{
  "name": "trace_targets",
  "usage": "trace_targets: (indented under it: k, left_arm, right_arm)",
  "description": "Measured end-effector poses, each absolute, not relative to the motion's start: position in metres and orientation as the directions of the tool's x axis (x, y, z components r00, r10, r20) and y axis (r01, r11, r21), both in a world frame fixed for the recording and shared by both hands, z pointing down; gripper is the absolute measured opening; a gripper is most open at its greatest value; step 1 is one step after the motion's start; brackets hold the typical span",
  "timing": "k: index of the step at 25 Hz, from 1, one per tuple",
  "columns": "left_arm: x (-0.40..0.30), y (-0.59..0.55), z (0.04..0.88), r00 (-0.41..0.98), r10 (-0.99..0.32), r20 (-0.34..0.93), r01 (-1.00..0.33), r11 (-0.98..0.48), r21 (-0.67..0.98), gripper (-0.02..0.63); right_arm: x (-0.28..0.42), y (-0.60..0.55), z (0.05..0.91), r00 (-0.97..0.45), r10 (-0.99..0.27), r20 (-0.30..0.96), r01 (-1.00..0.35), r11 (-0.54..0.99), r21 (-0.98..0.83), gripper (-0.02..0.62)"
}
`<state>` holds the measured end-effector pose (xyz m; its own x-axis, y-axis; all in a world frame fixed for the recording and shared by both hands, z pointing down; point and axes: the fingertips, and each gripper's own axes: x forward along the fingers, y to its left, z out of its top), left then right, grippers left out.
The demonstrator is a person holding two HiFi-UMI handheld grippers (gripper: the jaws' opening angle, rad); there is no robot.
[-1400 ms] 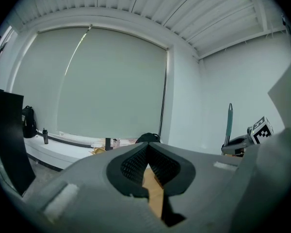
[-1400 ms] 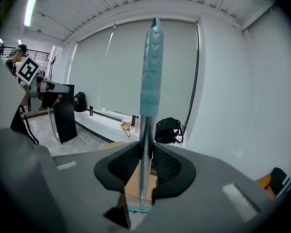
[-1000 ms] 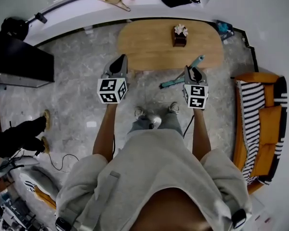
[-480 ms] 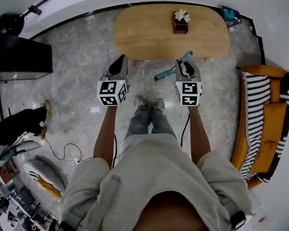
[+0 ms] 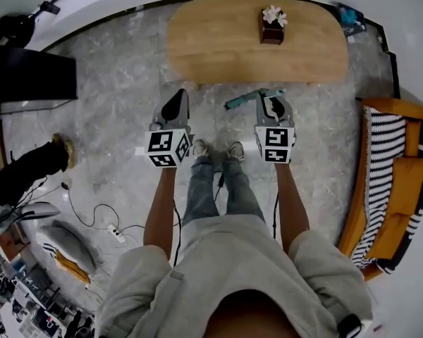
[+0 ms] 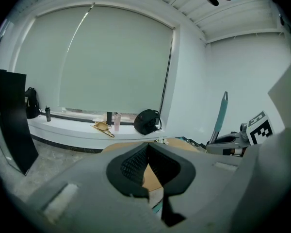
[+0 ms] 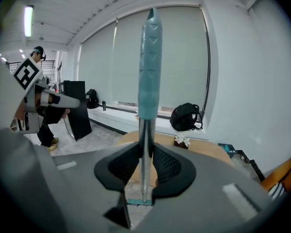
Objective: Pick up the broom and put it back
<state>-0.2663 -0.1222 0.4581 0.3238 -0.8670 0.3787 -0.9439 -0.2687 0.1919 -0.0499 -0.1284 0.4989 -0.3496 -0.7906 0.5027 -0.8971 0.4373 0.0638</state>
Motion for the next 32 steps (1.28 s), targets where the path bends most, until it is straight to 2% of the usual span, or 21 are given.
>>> trace_targets:
  k: [17,32]
  left_arm:
    - [-0.307,-0.136,0.568,0.355,-0.843,0.403,-0.931,-0.28,0.233,0.003]
    - [-0.316,-0.122,0.598,0.386,-0.82,0.422,-0.918,-0.295,0.266,0.003]
  right_arm:
    - [-0.067,-0.128,0.599,-0.201,-0.81,0.551,-0.94,0.318,0.125,0.089]
    - [-0.1,-0.118,0.651,-0.134,-0.769,0.625,-0.954,0.27,0.127,0.091]
